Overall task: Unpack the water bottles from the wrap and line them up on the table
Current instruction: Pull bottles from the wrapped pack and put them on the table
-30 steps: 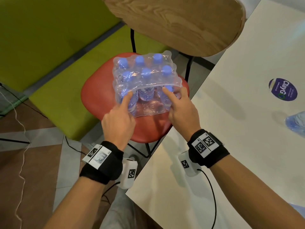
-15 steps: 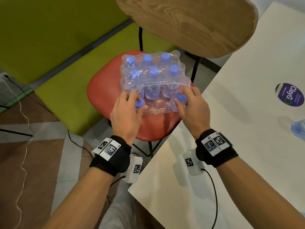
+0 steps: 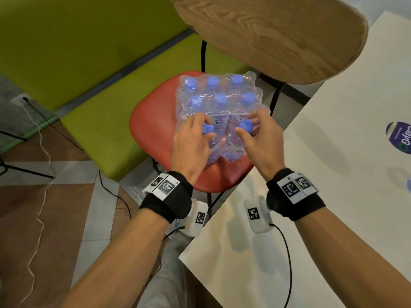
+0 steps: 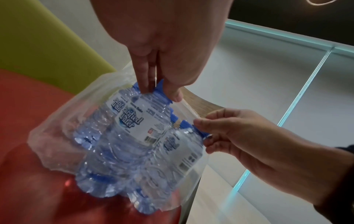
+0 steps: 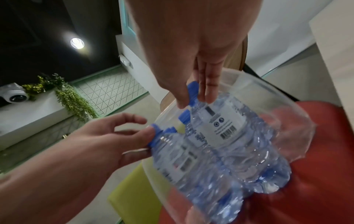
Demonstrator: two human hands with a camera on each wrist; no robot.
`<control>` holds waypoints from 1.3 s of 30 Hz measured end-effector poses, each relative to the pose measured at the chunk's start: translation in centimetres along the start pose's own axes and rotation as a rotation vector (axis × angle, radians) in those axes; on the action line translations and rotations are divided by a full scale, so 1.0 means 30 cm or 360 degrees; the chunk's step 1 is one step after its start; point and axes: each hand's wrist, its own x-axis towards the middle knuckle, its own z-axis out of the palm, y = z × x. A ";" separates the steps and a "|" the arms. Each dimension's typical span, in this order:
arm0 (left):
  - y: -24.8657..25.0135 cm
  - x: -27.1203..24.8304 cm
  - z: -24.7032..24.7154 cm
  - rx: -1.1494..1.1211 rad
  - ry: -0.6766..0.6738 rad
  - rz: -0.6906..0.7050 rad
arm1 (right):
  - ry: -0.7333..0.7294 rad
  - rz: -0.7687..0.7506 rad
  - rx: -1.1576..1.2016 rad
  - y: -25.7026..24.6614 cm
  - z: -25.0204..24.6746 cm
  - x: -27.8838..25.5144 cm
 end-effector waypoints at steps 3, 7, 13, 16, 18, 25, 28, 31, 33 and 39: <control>0.010 -0.002 0.027 -0.0072 -0.0032 -0.0036 | -0.0031 -0.0007 -0.0031 -0.013 0.033 -0.008; 0.005 -0.013 0.041 -0.0185 -0.0075 -0.0102 | -0.0027 0.0005 -0.0008 -0.004 0.034 -0.004; -0.023 -0.048 0.081 -0.0387 -0.0124 -0.0230 | -0.0276 0.0021 0.0174 0.060 0.025 -0.021; -0.027 -0.044 0.110 -0.0360 -0.0155 -0.0315 | -0.0452 0.0073 0.0293 0.071 0.034 -0.026; -0.027 -0.034 0.126 -0.0351 -0.0171 -0.0395 | -0.0486 0.0066 0.0265 0.069 0.048 -0.017; -0.011 -0.012 0.140 -0.0357 -0.0191 -0.0565 | -0.0504 0.0203 0.0124 0.063 0.086 0.018; 0.002 -0.022 0.119 -0.0289 -0.0224 -0.0513 | -0.0455 0.0196 0.0116 0.067 0.073 -0.003; 0.041 -0.060 0.091 -0.0278 -0.0273 -0.0437 | -0.0390 0.0227 0.0112 0.068 0.032 -0.057; 0.077 -0.097 0.072 -0.0285 -0.0307 -0.0367 | -0.0323 0.0279 0.0107 0.068 -0.012 -0.114; 0.204 -0.276 0.047 -0.0311 -0.0537 -0.0231 | -0.0021 0.0651 0.0206 0.090 -0.206 -0.384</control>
